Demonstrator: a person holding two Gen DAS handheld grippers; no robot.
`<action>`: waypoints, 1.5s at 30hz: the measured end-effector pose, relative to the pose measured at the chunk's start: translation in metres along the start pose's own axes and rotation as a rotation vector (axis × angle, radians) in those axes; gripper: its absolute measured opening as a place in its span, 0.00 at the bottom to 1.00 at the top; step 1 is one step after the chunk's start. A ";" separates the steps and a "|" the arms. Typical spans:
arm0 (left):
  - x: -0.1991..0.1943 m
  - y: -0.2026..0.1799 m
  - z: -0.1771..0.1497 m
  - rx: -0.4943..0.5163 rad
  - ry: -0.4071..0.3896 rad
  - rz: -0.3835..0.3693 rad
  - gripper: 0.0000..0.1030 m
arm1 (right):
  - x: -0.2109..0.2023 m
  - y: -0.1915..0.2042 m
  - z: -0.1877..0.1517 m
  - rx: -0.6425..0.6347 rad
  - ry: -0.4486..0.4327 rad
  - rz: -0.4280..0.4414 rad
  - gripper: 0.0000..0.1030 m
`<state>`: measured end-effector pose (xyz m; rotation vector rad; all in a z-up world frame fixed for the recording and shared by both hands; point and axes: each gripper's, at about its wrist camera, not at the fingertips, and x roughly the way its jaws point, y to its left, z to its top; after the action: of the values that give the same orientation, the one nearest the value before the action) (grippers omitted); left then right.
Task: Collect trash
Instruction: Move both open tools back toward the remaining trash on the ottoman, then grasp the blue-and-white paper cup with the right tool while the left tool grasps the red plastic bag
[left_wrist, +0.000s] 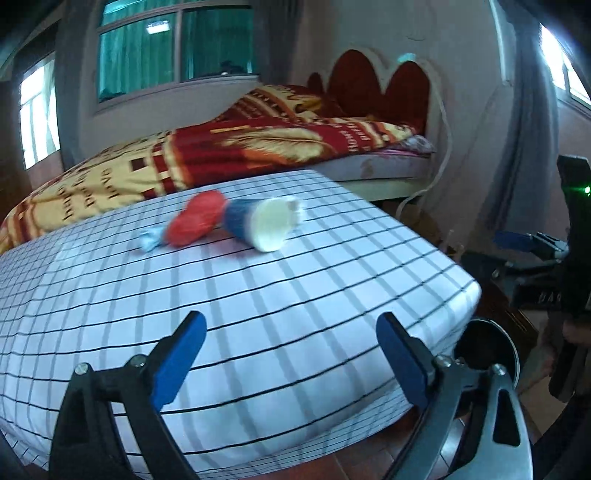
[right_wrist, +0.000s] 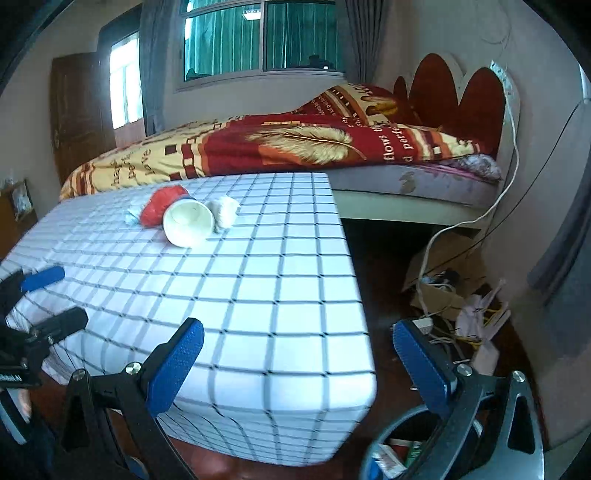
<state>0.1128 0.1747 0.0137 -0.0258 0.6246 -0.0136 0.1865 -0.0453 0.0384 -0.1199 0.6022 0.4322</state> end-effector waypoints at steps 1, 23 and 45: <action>0.000 0.010 -0.001 -0.009 0.001 0.012 0.88 | 0.002 0.004 0.003 0.003 -0.005 0.013 1.00; 0.037 0.128 0.009 -0.137 0.013 0.103 0.79 | 0.159 0.141 0.073 -0.092 0.100 0.230 0.49; 0.086 0.105 0.041 -0.101 0.014 0.047 0.76 | 0.122 0.108 0.112 -0.106 -0.084 0.108 0.03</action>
<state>0.2073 0.2790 -0.0067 -0.1088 0.6391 0.0629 0.2886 0.1224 0.0622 -0.1700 0.5048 0.5718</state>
